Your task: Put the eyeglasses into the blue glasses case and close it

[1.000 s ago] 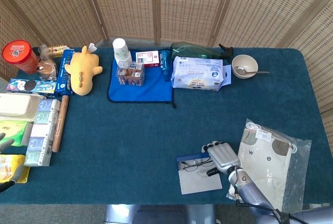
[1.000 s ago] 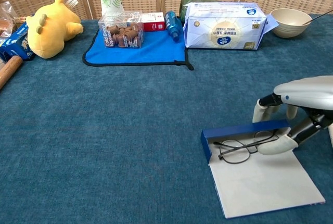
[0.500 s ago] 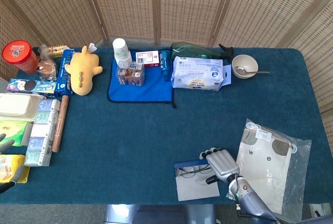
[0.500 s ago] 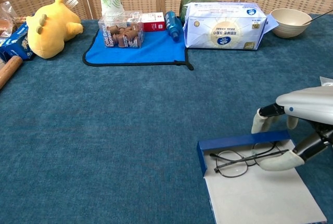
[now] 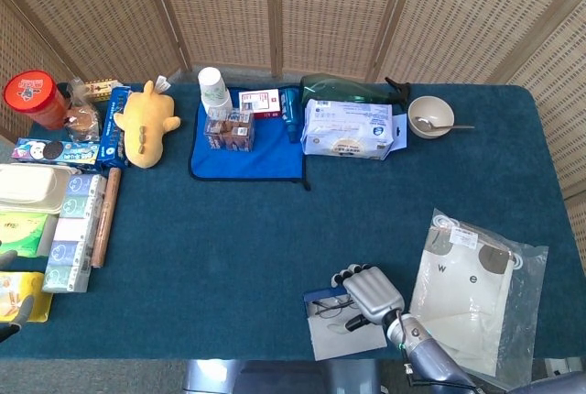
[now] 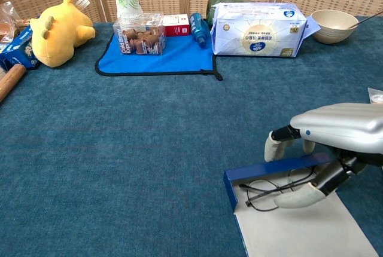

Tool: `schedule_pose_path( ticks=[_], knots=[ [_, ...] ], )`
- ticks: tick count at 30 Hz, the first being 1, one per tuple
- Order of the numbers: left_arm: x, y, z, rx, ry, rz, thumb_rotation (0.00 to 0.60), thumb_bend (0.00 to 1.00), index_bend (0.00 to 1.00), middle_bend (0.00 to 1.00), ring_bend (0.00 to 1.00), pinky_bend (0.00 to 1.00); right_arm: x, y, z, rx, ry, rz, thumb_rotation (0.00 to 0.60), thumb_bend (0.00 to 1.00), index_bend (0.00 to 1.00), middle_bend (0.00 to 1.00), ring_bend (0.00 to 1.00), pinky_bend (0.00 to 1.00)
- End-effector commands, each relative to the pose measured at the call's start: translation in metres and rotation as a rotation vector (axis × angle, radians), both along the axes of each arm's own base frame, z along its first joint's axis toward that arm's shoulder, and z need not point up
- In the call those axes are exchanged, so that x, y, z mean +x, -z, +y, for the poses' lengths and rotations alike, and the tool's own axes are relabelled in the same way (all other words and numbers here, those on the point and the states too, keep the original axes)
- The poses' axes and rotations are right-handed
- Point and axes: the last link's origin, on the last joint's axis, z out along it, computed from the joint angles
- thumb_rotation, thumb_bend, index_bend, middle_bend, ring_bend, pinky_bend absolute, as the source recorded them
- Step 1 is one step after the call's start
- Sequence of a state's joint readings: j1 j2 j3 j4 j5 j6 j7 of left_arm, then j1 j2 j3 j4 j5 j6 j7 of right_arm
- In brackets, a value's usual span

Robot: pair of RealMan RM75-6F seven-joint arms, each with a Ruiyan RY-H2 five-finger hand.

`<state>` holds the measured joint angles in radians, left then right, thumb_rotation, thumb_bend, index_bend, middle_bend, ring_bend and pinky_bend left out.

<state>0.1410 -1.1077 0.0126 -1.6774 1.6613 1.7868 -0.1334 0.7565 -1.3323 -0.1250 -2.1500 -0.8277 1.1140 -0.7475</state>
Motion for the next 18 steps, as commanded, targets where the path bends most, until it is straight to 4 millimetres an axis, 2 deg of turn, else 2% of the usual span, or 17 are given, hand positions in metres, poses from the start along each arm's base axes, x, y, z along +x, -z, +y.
schedule_pose_path(
  ticks=[1,11,18],
  knots=[
    [0.000,0.000,0.000,0.000,0.000,0.000,0.600,0.29,0.21,0.13,0.00,0.00,-0.002,0.000,0.002,0.002,0.008,0.009,0.171,0.18,0.28,0.30,0.22,0.32],
    [-0.001,0.002,0.003,-0.008,0.008,-0.006,0.600,0.29,0.21,0.13,0.00,0.00,-0.011,-0.008,0.012,-0.002,0.042,0.033,0.172,0.18,0.27,0.30,0.22,0.32],
    [-0.002,0.002,0.002,-0.005,0.007,-0.006,0.600,0.29,0.21,0.13,0.00,0.00,-0.010,-0.008,0.020,0.017,0.035,0.024,0.174,0.18,0.27,0.30,0.22,0.32]
  ],
)
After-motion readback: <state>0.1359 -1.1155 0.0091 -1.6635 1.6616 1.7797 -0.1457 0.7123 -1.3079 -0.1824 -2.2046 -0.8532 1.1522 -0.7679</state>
